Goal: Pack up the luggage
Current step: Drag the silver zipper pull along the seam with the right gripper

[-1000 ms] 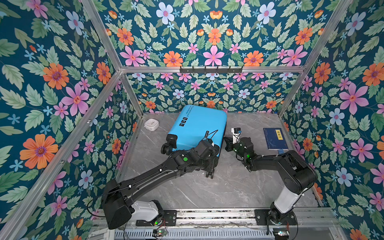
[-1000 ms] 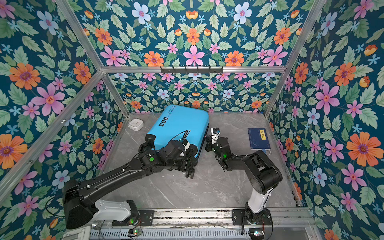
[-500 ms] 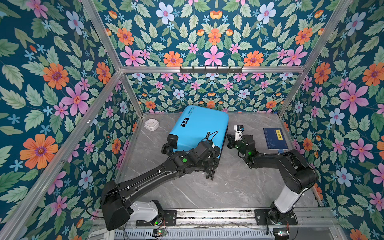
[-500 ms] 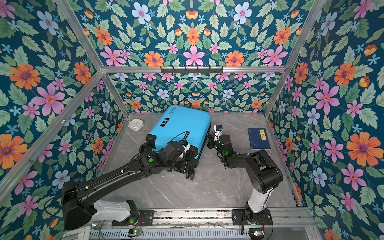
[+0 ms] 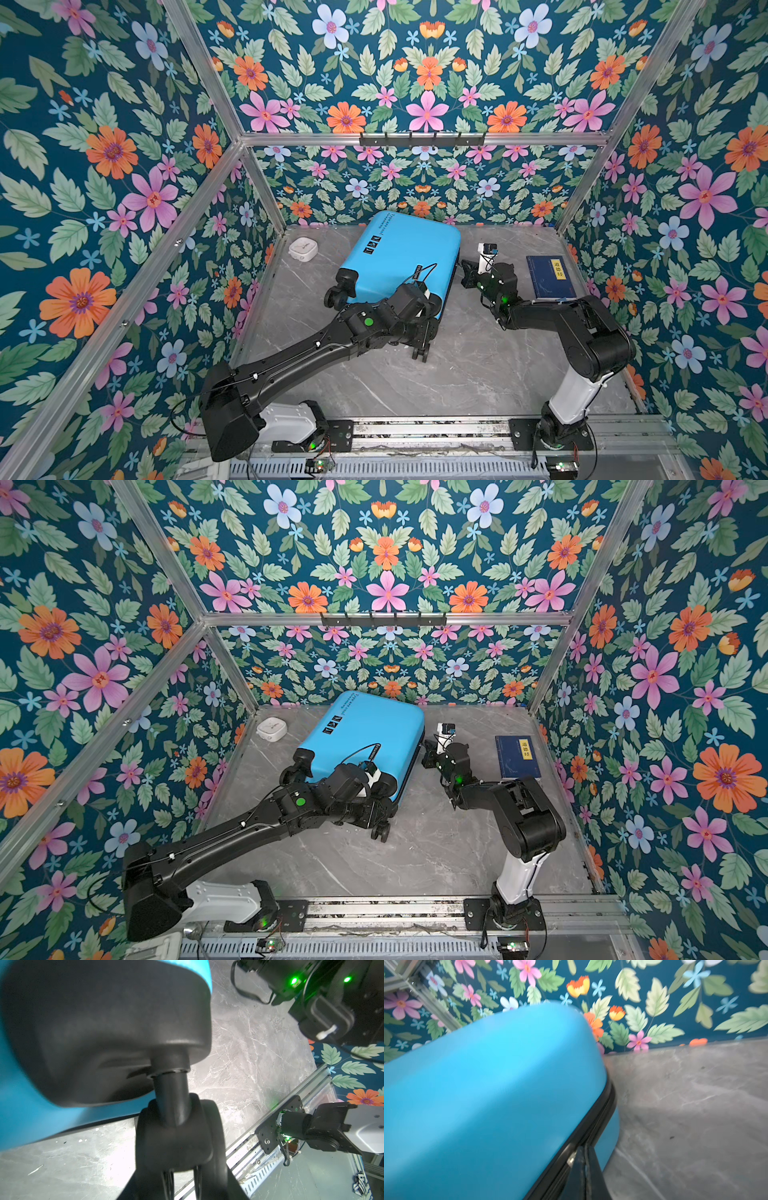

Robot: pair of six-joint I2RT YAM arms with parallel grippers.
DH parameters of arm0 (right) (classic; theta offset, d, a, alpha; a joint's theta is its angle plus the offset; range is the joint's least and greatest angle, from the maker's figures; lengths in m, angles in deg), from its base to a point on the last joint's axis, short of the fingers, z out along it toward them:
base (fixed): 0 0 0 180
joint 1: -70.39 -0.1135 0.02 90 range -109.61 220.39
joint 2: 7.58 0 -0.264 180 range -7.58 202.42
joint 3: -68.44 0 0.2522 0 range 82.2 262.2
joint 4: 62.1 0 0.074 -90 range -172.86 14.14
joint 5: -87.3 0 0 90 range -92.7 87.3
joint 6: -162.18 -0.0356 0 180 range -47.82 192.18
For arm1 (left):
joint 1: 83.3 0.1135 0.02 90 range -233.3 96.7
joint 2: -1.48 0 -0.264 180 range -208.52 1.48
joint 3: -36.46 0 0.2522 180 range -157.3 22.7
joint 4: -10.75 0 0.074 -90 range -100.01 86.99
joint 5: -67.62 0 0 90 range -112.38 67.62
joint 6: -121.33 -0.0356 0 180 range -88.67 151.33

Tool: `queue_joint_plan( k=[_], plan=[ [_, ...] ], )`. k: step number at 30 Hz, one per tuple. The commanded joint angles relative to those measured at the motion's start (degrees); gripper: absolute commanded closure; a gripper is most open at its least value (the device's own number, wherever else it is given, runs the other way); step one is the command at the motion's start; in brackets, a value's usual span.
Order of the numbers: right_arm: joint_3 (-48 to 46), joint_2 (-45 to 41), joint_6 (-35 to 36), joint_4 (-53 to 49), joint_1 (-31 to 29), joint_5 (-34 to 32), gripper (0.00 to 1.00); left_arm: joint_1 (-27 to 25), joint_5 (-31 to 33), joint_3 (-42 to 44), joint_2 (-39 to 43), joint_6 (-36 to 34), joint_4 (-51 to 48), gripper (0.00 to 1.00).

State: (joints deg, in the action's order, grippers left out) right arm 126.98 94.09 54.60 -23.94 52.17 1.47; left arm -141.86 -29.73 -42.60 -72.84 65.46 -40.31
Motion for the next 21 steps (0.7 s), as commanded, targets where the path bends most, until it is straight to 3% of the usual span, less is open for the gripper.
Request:
queue_joint_plan(
  k=[1, 12, 16, 21],
  plan=[
    [0.96, 0.61, -0.04, 1.76, 0.96, -2.03, 1.00, -0.43, -6.09, -0.27, 0.78, -3.38, 1.98, 1.00],
    [0.44, 1.45, -0.58, 3.36, 2.88, 0.01, 1.00, -0.67, -5.36, -0.13, 1.13, -3.38, 1.35, 1.00],
    [-2.23, 0.21, 2.13, 3.04, 3.69, 4.17, 1.00, -0.69, -3.98, 0.24, 1.36, -3.53, 1.35, 1.00],
    [-6.58, -1.48, 4.91, 3.14, 5.39, 11.79, 0.72, -0.64, -0.02, 1.52, 2.72, -3.85, 0.83, 1.00]
  ],
)
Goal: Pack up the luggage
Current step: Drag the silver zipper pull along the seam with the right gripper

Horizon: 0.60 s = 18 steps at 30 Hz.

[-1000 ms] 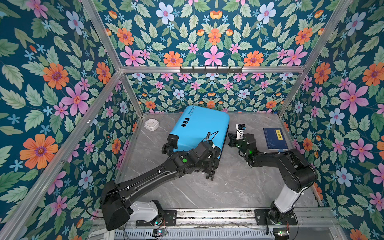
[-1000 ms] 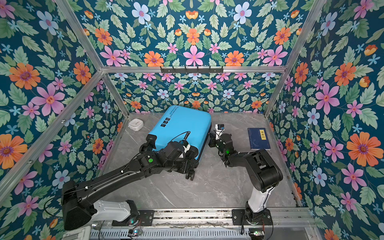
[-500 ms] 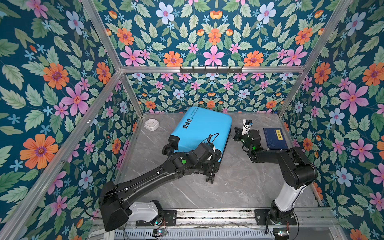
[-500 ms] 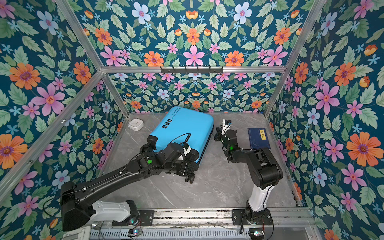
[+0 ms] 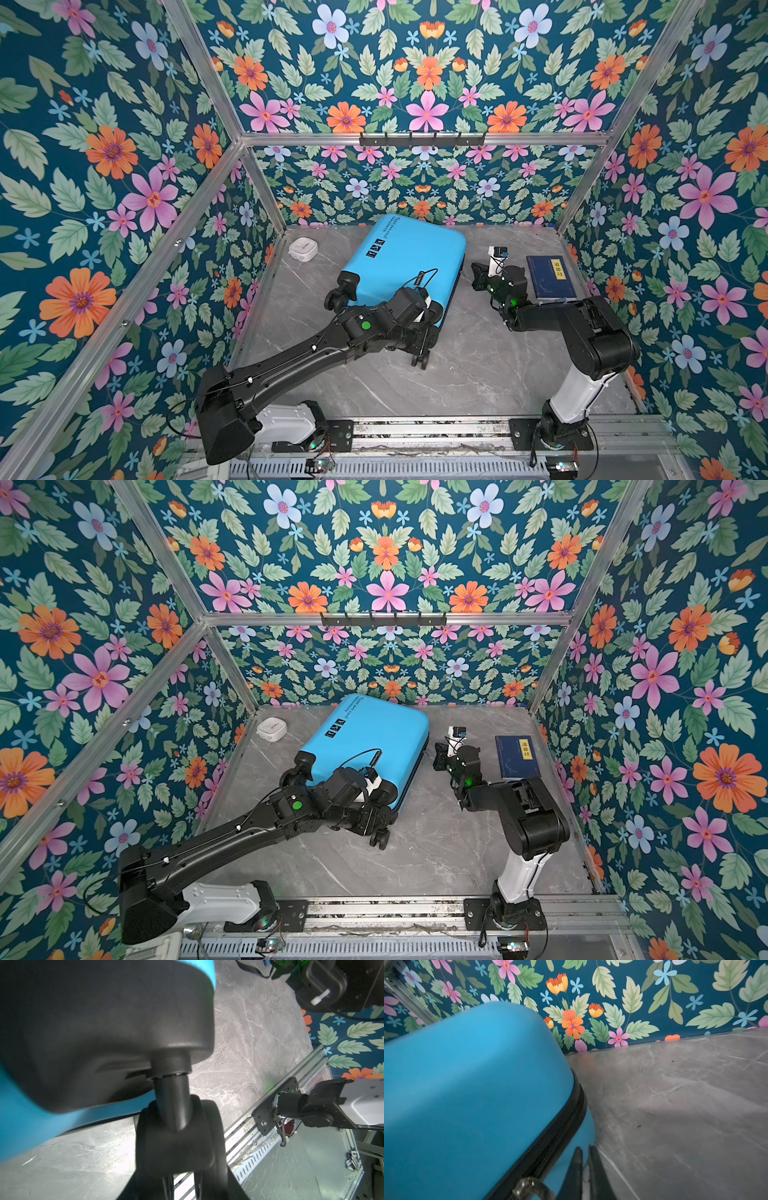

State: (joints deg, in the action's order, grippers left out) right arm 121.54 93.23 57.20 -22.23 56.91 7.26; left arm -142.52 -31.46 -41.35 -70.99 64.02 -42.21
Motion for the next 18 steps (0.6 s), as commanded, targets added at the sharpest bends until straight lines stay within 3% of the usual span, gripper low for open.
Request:
queue_joint_plan(
  k=[1, 5, 18],
  plan=[
    [-1.65, -0.86, 2.38, 1.18, 1.03, 7.85, 0.68, 0.08, 2.80, 0.64, 1.18, -2.37, 2.66, 1.00],
    [-1.96, -0.89, 3.15, 0.25, 1.08, 12.58, 0.58, 0.43, 7.14, 2.15, 2.56, -2.36, 2.61, 1.00],
    [-0.45, -2.45, 6.07, -6.31, 1.08, 26.84, 0.54, 1.89, 13.86, 7.22, 9.57, -2.31, 0.38, 1.00]
  ],
)
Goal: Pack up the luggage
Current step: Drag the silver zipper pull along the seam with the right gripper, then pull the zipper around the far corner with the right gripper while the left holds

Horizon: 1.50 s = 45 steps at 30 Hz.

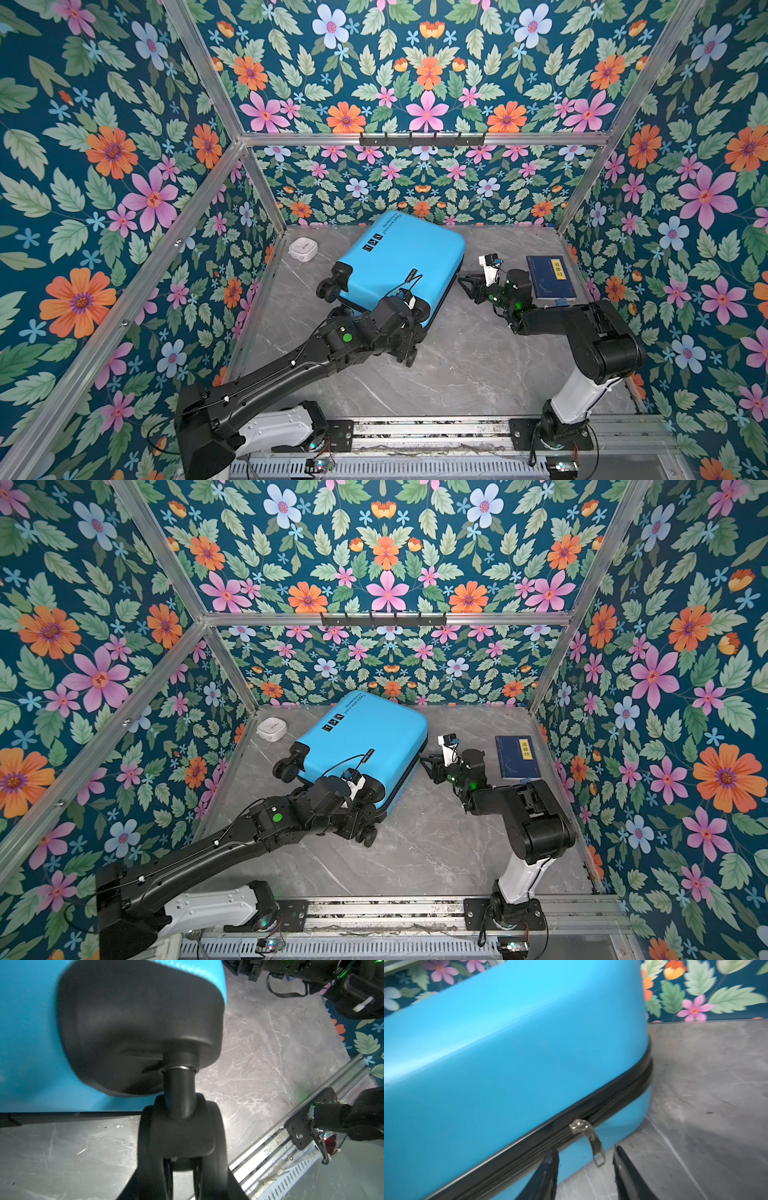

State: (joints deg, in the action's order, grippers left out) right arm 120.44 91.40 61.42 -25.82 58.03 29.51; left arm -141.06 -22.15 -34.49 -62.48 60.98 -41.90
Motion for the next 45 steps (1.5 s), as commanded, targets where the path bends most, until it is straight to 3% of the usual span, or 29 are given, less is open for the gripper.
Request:
queue_joint_plan(
  k=[1, 7, 11, 27, 33, 45],
  plan=[
    [0.77, -0.85, 2.30, -3.24, -0.03, 4.91, 0.53, 0.58, 4.81, 0.78, 1.63, 0.89, -0.16, 1.00],
    [2.81, -1.18, 5.01, -8.13, -0.03, 6.56, 0.45, 1.33, 5.82, 2.86, 4.90, 2.10, -1.67, 1.00],
    [5.49, -0.37, 6.73, -12.54, -0.11, 9.46, 0.33, 2.01, 6.16, 4.13, 7.31, 2.63, -2.28, 1.00],
    [17.11, 7.67, 8.39, -23.11, -0.12, 21.09, 0.37, 4.06, 3.99, 4.98, 8.99, 2.51, -2.42, 1.00],
    [17.85, 8.75, 6.84, -21.57, -0.11, 21.71, 0.50, 4.14, 3.81, 4.89, 9.27, 2.69, -2.54, 1.00],
    [17.30, 7.93, 6.02, -20.68, -0.09, 19.94, 0.88, 4.23, 3.46, 4.50, 8.77, 2.53, -2.52, 1.00]
  ],
)
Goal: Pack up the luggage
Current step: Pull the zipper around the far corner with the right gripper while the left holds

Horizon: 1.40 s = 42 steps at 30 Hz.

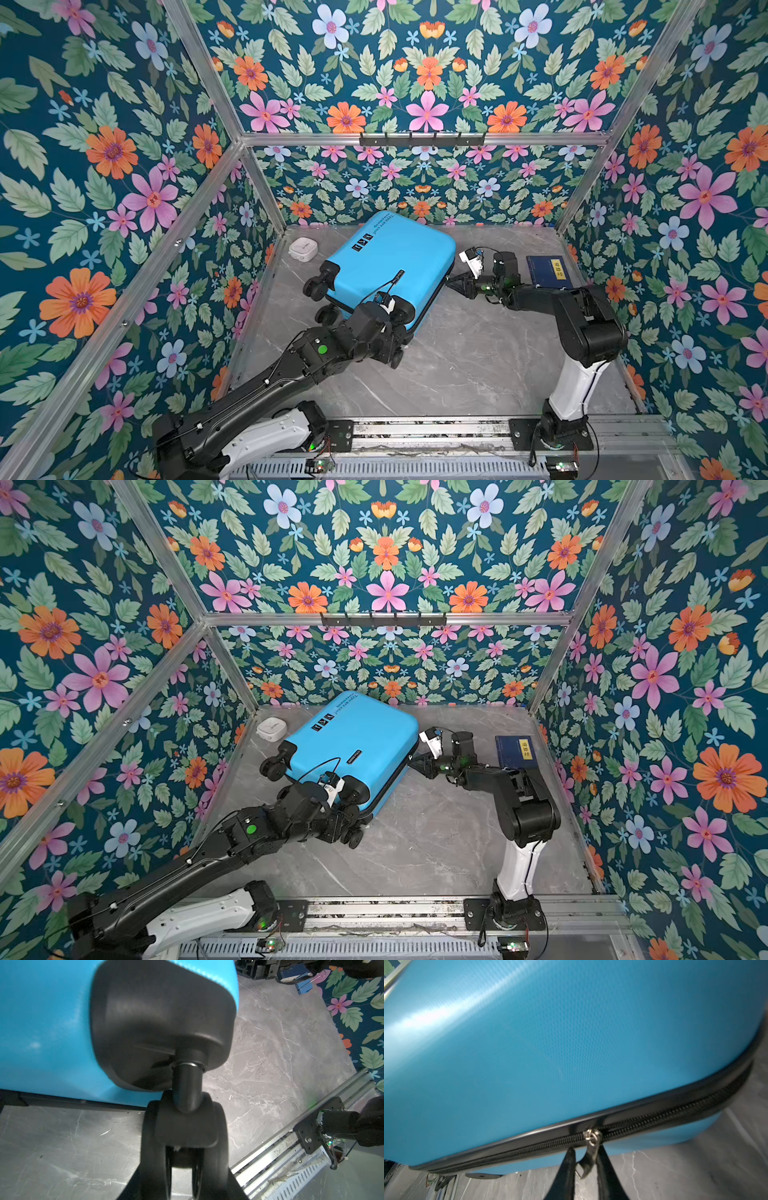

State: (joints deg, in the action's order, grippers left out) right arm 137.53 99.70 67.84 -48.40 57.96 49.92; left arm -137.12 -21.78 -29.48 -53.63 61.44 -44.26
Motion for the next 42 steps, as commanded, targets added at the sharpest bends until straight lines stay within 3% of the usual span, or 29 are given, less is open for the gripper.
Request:
queue_joint_plan(
  k=[1, 5, 12, 20, 28, 42],
  plan=[
    [0.21, -0.49, -0.54, 1.88, 0.01, -0.67, 0.89, 0.30, 3.09, -0.55, -0.07, 2.06, -0.22, 1.00],
    [0.80, -0.67, -1.02, 1.23, -0.03, -1.34, 0.99, 0.30, 3.08, -0.86, -0.06, 1.95, -0.27, 1.00],
    [2.31, -0.70, -3.57, -1.42, -0.05, -3.62, 1.00, 0.30, 2.17, -1.34, -0.03, 1.36, -0.42, 1.00],
    [3.80, -3.06, -9.72, -8.25, -0.82, -16.49, 1.00, 0.30, 1.60, -1.83, -0.09, 0.66, -0.67, 1.00],
    [4.15, -4.71, -11.04, -11.75, -1.46, -27.73, 1.00, 0.30, 0.81, -1.72, -0.26, 0.39, -0.75, 1.00],
    [17.44, 2.66, -10.17, -21.51, -1.38, -38.85, 1.00, 0.30, -3.17, -1.17, -0.11, -0.21, -1.01, 1.00]
  ],
)
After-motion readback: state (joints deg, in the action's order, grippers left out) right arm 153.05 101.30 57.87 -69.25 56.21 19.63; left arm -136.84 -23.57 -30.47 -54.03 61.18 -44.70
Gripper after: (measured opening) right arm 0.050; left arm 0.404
